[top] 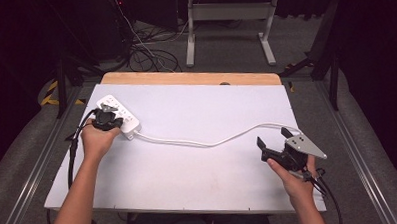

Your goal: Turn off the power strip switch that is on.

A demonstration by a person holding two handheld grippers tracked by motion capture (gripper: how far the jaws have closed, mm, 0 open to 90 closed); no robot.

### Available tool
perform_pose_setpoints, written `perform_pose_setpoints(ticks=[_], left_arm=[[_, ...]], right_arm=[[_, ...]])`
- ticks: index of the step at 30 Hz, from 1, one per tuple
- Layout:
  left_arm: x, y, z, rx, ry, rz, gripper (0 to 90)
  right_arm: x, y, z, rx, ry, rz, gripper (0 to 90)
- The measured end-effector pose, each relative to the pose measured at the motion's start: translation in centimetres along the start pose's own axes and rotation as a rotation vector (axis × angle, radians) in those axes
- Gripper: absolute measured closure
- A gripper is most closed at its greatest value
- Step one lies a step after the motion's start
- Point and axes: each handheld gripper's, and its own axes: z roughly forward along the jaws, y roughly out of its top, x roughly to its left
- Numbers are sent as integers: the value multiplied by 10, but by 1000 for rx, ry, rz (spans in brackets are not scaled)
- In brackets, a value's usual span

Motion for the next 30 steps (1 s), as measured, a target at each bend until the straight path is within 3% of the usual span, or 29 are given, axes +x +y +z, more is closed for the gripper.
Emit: perform_pose_setpoints(ticks=[12, 14, 17, 20, 22, 26, 30], left_arm=[[-2, -1, 1, -22, 17, 23, 900], [-2, -1, 0, -45, -8, 21, 900], [-8, -1, 2, -54, -20, 70, 900], [-12, 0, 1, -49, -4, 87, 900], [-11, 0, -2, -65, -9, 77, 900], [-4, 1, -17, -174, -36, -7, 900], [3, -4, -33, -263, -33, -61, 900]], right_arm=[[0, 0, 1, 0, 2, -1, 116], [0, 0, 1, 0, 1, -2, 116], [0, 0, 1, 5, 0, -2, 115], [0, 0, 1, 1, 1, 0, 116], [0, 0, 0, -2, 2, 1, 117], [-1, 0, -1, -1, -2, 0, 117], [0, 0, 0, -4, 2, 0, 117]])
